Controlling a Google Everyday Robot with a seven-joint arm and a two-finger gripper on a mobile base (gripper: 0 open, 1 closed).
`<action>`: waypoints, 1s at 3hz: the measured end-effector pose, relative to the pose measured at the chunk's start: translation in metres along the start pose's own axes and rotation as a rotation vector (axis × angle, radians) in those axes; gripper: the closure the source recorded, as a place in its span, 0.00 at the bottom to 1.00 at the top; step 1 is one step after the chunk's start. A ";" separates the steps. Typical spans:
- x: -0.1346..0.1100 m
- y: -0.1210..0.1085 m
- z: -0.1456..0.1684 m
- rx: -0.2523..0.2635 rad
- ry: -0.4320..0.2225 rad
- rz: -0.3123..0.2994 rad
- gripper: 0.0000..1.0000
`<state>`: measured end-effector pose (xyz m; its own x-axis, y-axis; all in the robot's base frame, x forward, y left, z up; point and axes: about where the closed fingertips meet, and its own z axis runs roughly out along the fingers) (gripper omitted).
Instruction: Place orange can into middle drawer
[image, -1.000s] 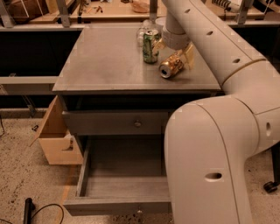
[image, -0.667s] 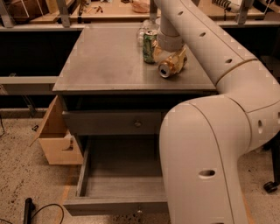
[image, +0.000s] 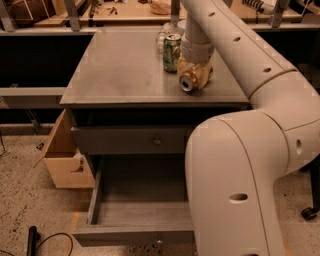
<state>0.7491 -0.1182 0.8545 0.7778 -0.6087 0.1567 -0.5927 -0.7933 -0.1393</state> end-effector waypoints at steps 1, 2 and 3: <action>-0.016 0.014 -0.033 0.099 -0.062 0.074 1.00; -0.052 0.046 -0.103 0.250 -0.110 0.140 1.00; -0.067 0.074 -0.112 0.247 -0.118 0.153 1.00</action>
Offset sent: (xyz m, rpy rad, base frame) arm -0.2241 -0.0236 0.1141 0.4578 -0.0282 -0.1276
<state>0.6296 -0.1379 0.9436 0.7112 -0.7030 0.0032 -0.6471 -0.6564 -0.3879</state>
